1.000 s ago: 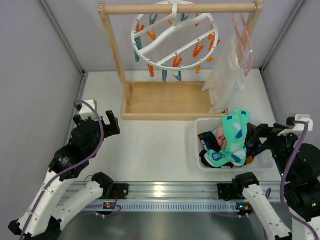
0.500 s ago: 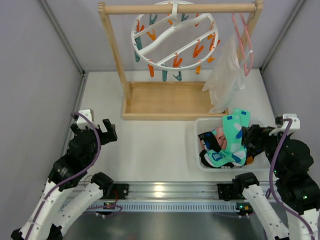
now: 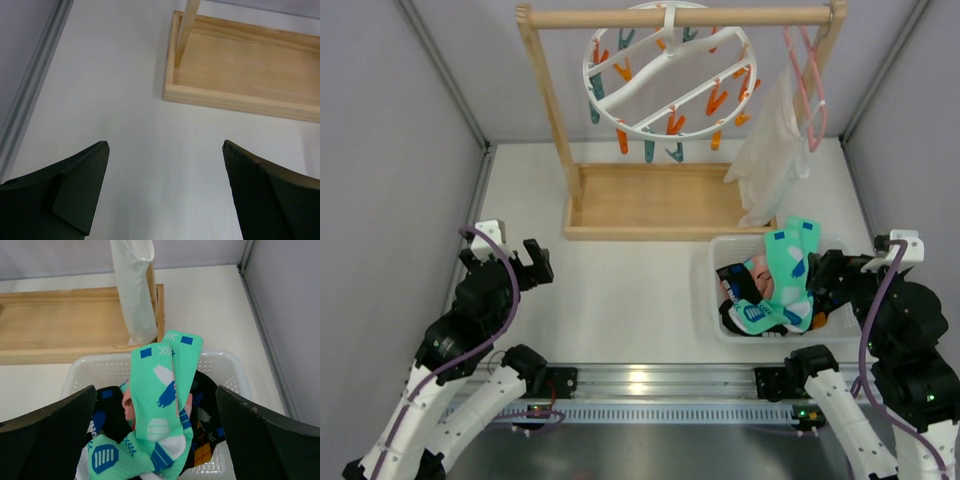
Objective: Remove the socks clipped to the hanger
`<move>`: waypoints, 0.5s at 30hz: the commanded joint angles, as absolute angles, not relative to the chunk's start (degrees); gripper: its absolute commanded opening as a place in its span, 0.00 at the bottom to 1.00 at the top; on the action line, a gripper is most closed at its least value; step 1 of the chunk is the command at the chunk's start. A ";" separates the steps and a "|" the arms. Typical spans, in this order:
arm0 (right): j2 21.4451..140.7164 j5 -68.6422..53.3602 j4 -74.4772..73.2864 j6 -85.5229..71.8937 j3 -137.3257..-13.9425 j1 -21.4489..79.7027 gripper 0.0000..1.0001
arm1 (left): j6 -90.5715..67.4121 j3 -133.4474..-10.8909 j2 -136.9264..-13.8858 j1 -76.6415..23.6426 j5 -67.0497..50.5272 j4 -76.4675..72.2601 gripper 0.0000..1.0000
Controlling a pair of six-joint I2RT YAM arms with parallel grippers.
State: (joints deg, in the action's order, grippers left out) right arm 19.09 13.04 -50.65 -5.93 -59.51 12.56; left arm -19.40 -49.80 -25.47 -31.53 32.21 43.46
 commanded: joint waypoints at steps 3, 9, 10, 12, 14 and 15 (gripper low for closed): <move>17.93 13.80 -48.87 -4.57 -58.36 12.22 1.00 | -18.72 -48.61 -25.31 -31.11 32.17 40.52 0.98; 17.84 13.80 -48.34 -4.66 -57.92 12.22 1.00 | -17.93 -47.99 -24.70 -31.03 31.29 39.99 0.98; 17.93 13.80 -48.34 -4.75 -57.83 12.22 1.00 | -17.84 -47.99 -24.61 -31.03 31.12 39.82 0.98; 17.93 13.71 -48.16 -4.83 -57.83 12.22 0.99 | -17.75 -47.90 -24.61 -31.03 31.03 39.73 0.98; 17.93 13.62 -47.99 -4.83 -57.66 12.22 1.00 | -17.75 -47.99 -24.87 -30.94 30.85 39.73 0.98; 18.02 13.62 -47.90 -4.83 -57.57 12.13 0.99 | -17.75 -47.99 -24.79 -31.02 30.76 39.73 0.98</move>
